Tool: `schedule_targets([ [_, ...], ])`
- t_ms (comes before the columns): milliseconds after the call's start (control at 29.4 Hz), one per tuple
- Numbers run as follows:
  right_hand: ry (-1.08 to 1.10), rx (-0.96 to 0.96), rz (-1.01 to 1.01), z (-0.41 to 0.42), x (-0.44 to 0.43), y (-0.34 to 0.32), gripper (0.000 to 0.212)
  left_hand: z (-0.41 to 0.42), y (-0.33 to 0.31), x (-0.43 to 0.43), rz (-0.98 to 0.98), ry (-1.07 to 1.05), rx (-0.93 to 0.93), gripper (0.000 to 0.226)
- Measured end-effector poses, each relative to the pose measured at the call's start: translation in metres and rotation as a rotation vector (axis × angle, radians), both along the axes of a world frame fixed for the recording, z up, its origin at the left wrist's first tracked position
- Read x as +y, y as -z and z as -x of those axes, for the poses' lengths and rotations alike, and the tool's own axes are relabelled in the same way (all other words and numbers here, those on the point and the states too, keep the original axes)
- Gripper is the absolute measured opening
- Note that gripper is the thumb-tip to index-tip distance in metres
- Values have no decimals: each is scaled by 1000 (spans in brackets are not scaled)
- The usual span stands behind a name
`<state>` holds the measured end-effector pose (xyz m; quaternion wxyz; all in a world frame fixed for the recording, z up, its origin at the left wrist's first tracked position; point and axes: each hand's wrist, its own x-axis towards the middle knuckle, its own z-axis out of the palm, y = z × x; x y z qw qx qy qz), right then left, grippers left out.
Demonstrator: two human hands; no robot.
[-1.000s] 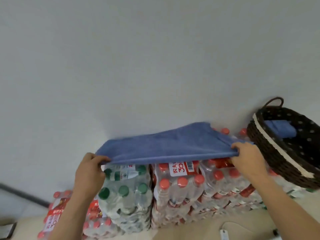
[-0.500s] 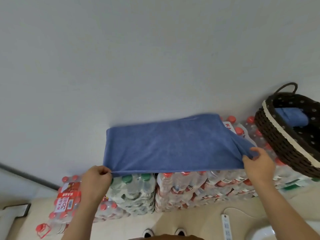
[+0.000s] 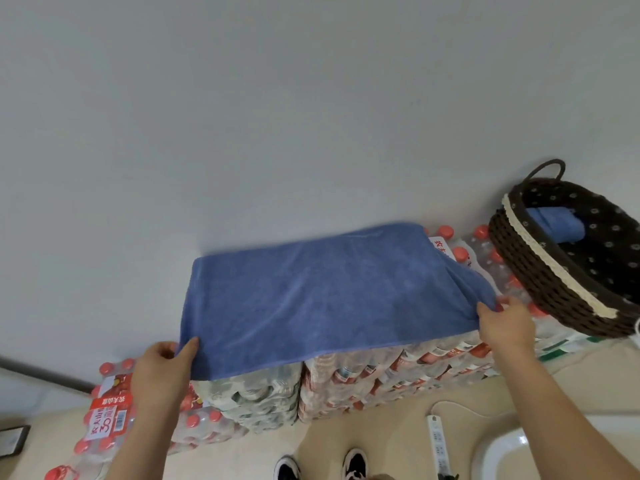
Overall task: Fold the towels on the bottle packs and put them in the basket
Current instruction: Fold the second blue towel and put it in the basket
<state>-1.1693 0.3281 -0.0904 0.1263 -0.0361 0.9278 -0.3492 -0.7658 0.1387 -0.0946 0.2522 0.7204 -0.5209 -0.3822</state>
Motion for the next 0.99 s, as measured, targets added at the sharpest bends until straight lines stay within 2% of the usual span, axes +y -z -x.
schedule_targets([
  [136,92,-193,260,9,-6,-4,20,21,-25,1,135,-39,108,22],
  [204,68,-143,300,10,-8,-5,13,40,-36,4,132,3,221,27],
  [272,14,-68,303,12,-10,-5,8,61,-42,9,152,123,247,26],
  [408,-31,-108,265,27,-6,1,34,108,-46,23,183,333,175,27],
  [511,-67,-221,469,32,0,-1,38,146,-48,34,126,476,193,25],
  [613,-132,-158,605,32,2,-4,31,177,-49,43,56,638,153,18],
  [715,-240,-31,635,31,-1,-11,19,199,-50,50,-116,844,209,44],
  [783,-313,12,629,30,-5,-13,19,212,-46,53,-168,958,160,53],
  [919,-437,7,588,32,-5,-14,39,230,-38,59,91,849,-96,39],
  [987,-513,-15,589,28,-5,-17,44,241,-43,64,150,812,-78,35],
])
